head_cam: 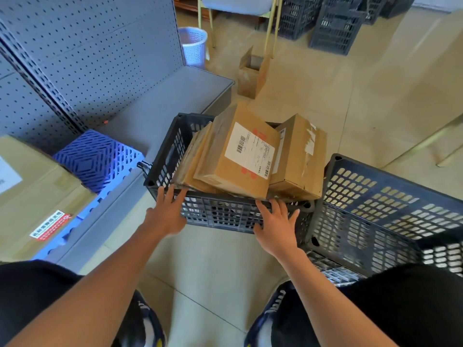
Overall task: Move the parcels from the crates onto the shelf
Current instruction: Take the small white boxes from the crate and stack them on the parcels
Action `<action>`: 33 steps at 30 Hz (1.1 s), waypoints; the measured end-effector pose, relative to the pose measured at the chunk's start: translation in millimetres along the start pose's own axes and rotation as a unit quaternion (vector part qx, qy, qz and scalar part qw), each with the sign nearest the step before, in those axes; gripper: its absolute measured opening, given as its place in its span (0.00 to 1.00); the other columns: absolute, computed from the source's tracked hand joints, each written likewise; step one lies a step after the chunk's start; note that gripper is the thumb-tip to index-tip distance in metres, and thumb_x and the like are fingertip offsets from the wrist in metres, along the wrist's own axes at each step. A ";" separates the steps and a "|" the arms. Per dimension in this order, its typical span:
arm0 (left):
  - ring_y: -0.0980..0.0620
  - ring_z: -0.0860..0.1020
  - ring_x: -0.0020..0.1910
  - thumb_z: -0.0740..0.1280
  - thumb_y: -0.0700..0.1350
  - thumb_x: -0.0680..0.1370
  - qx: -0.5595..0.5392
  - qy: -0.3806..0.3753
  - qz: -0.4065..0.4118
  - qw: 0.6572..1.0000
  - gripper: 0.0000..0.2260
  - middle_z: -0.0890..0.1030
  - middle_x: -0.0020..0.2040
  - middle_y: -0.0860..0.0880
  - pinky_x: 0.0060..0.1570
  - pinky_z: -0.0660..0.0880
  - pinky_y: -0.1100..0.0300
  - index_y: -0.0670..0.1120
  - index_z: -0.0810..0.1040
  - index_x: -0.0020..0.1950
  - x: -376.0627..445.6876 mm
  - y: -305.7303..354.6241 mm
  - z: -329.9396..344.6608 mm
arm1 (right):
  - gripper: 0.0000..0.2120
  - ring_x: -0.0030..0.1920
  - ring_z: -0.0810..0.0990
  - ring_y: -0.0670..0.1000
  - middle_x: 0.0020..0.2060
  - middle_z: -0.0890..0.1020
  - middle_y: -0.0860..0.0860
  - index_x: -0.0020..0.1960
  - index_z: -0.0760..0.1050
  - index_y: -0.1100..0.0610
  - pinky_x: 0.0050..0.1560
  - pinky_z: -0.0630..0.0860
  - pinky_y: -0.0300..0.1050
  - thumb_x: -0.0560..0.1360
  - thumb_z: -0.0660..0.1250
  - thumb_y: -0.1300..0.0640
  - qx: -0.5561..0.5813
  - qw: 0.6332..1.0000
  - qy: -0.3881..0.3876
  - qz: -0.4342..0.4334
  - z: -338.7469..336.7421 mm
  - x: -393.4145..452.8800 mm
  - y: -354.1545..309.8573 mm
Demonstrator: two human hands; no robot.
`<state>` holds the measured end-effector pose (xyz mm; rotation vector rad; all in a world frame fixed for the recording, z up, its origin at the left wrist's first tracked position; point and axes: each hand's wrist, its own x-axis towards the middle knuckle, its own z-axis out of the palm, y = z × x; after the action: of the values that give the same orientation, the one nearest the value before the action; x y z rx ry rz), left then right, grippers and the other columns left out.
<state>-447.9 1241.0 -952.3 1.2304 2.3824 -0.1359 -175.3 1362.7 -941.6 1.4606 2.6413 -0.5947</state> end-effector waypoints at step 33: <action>0.64 0.74 0.41 0.65 0.45 0.83 -0.444 0.195 0.057 0.873 0.26 0.75 0.61 0.55 0.28 0.68 0.78 0.53 0.62 0.80 -86.8 64.9 -76.2 | 0.33 0.67 0.75 0.54 0.67 0.75 0.51 0.75 0.68 0.44 0.69 0.73 0.63 0.73 0.77 0.51 0.451 0.872 0.152 0.111 -52.6 -4.7 -89.8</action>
<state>-379.5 1236.5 -838.9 0.9562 2.1872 1.2116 -240.3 1335.4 -864.9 2.1649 2.4007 -1.8792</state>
